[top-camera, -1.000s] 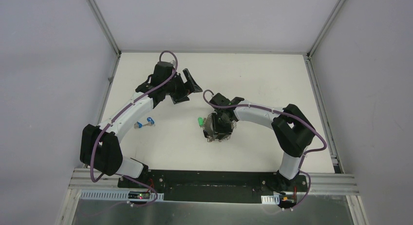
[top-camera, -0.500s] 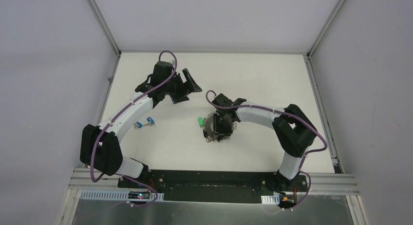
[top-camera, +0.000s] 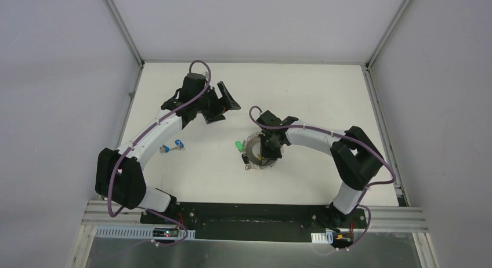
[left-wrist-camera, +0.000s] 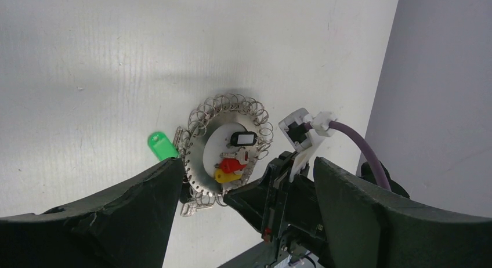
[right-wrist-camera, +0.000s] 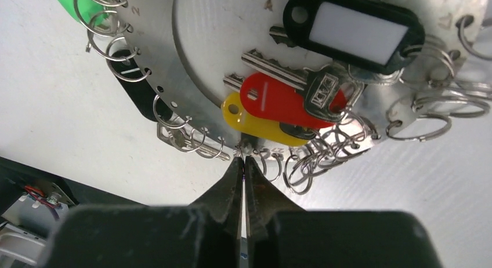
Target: Put the keys on the keyring
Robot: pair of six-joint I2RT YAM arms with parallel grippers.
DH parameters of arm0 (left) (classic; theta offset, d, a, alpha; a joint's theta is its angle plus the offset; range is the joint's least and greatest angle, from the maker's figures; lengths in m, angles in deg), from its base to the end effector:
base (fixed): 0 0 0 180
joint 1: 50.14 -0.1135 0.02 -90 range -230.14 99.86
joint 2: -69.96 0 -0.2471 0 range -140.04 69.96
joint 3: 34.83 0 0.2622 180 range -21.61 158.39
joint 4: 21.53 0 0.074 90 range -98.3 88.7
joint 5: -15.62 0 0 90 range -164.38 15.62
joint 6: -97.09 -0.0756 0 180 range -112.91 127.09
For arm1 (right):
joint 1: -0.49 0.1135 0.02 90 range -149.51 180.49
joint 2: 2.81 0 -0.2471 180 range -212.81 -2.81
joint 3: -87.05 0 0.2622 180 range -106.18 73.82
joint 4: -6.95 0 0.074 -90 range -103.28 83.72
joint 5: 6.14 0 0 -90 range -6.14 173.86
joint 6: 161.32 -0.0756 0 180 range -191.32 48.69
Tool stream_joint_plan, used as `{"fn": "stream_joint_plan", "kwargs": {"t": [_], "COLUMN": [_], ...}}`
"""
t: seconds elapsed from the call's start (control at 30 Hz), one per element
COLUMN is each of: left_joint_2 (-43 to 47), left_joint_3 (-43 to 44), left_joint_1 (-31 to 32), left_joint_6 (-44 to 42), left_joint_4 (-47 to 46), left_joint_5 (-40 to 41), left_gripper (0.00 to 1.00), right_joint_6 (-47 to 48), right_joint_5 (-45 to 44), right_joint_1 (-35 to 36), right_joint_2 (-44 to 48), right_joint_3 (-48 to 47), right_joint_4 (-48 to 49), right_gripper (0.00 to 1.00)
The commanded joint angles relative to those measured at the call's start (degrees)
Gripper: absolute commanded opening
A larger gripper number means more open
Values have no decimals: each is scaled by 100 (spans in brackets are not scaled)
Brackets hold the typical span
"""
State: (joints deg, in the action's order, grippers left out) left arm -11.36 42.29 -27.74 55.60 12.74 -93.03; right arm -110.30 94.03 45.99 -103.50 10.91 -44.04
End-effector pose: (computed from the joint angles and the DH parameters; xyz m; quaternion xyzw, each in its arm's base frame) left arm 0.3220 -0.1589 0.2480 -0.1321 0.8816 -0.3677 0.2648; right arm 0.2298 0.2529 0.1037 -0.0673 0.9859 0.1494 0.0337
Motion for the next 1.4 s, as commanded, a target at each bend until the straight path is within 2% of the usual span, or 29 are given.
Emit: {"fn": "stream_joint_plan", "kwargs": {"t": [0.0, 0.33, 0.7, 1.03, 1.2, 1.37], "left_joint_2": [77, 56, 170, 353, 367, 383], "left_joint_3": [176, 196, 229, 205, 401, 671], "left_joint_1": [-77, -79, -77, -77, -97, -241], "left_joint_6": [16, 19, -141, -352, -702, -1186], "left_joint_4": [-110, -102, -181, -423, -320, 91], "left_joint_5": [-138, -185, -258, -459, -614, -1122], "left_gripper": [84, 85, 86, 87, 87, 87], "right_joint_6": [347, 1459, 2320, 2950, 3175, 3029], "right_joint_5": [-463, -1420, -1818, -1531, -738, -346], "right_joint_1": [-23, -22, -28, -32, -32, -32], "right_joint_2": [456, 939, 1998, 2778, 3218, 3511], "right_joint_3": [-103, -494, -710, -824, -724, -481], "right_joint_4": [-367, -1080, -1033, -693, -215, 437], "right_gripper": [0, 0, 0, 0, 0, 0]}}
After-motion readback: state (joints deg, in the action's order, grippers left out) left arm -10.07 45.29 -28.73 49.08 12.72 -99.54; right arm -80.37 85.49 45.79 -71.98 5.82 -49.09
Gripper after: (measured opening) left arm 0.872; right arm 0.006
